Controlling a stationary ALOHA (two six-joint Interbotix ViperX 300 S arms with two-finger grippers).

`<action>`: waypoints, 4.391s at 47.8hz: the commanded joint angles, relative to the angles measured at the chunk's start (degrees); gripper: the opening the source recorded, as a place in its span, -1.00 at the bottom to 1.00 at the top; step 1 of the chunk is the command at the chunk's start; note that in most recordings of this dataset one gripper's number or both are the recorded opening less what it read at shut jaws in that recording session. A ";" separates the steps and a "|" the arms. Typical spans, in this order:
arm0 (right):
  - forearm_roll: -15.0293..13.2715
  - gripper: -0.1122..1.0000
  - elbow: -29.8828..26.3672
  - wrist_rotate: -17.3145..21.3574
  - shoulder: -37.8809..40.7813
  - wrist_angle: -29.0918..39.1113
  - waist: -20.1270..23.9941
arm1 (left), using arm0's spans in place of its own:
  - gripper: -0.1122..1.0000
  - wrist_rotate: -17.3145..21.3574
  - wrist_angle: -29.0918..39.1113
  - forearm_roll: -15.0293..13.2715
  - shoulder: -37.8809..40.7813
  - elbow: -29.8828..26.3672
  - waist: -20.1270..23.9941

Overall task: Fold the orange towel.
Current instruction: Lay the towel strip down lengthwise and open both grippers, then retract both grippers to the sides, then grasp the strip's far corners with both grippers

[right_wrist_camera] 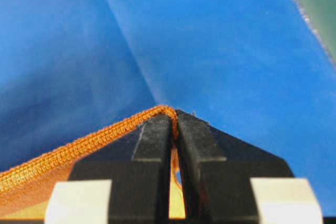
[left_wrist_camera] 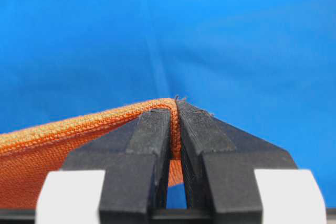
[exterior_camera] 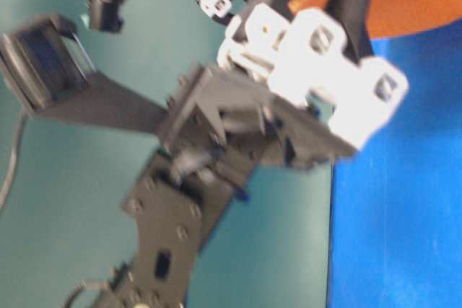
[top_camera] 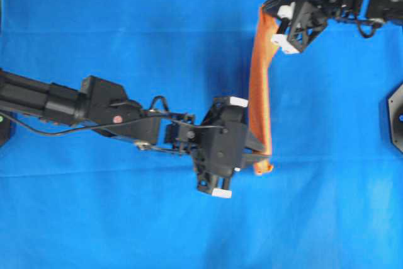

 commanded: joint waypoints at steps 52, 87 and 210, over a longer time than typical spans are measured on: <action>-0.88 -0.72 -11.43 -2.29 15.56 -9.40 2.55 | -0.60 -11.25 -11.60 -0.09 -8.61 18.90 -3.87; -1.49 0.32 -7.91 -2.64 7.12 -5.01 4.75 | 0.41 -11.07 14.94 -0.09 -24.96 20.92 -2.81; 3.08 0.32 2.37 9.76 18.98 -19.25 0.35 | 0.68 -10.11 -16.96 -0.09 -1.49 24.43 31.82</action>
